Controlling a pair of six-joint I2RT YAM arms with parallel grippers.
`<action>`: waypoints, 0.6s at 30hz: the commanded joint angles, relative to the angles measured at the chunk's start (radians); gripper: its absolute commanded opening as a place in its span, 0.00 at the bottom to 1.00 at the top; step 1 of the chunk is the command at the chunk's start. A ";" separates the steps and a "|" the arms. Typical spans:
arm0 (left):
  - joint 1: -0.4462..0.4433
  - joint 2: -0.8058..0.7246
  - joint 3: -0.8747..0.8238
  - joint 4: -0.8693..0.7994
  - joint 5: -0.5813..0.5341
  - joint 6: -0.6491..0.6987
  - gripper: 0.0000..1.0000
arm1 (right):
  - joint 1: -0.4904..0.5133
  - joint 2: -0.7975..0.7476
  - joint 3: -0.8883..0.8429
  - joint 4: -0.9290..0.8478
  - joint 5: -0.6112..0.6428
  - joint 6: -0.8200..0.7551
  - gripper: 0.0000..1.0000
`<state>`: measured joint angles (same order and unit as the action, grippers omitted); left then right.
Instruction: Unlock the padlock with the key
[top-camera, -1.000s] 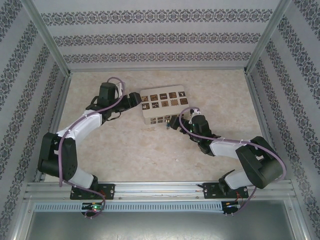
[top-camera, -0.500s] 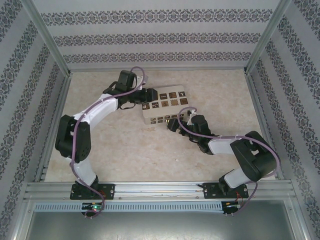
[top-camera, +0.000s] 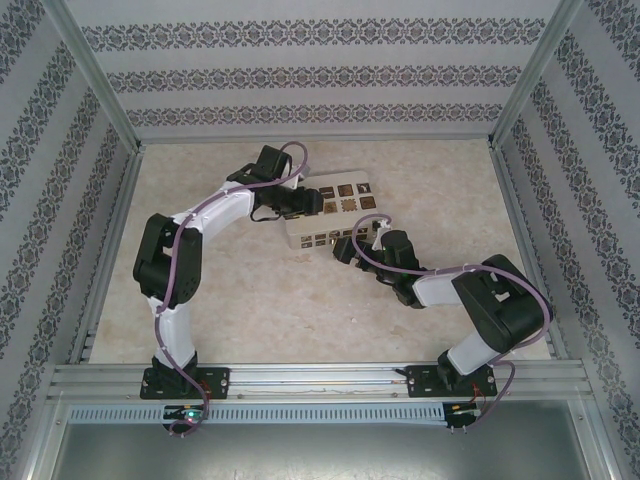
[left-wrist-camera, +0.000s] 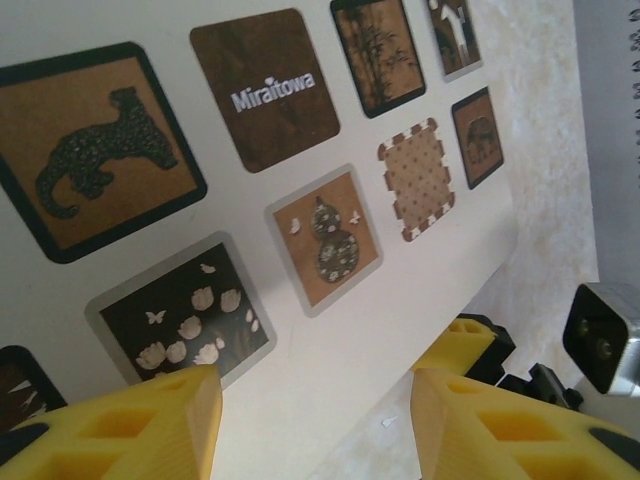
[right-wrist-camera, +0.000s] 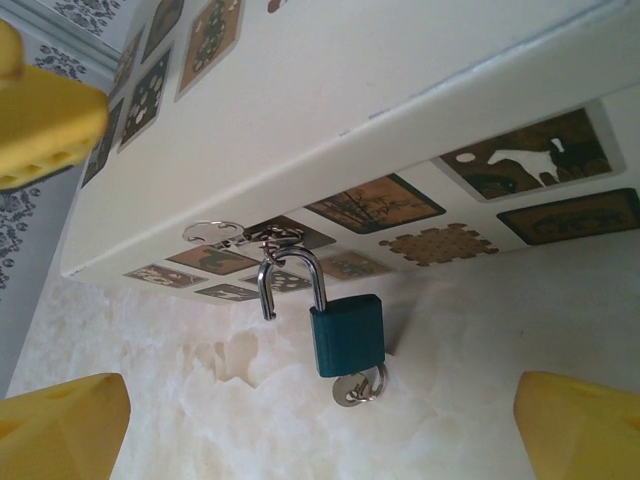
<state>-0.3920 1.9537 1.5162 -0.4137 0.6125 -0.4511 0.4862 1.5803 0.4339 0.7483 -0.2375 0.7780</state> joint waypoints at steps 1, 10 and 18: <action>-0.009 0.004 -0.020 -0.042 -0.028 0.023 0.52 | -0.009 0.015 0.029 0.054 -0.029 -0.029 0.97; -0.011 -0.028 -0.147 0.006 -0.034 -0.012 0.51 | -0.009 0.069 0.072 0.065 -0.082 -0.051 0.88; -0.013 -0.062 -0.227 0.053 -0.030 -0.047 0.51 | -0.009 0.143 0.105 0.116 -0.127 -0.042 0.81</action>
<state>-0.3927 1.8774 1.3460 -0.2741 0.5983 -0.4625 0.4858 1.7000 0.5133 0.8097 -0.3256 0.7517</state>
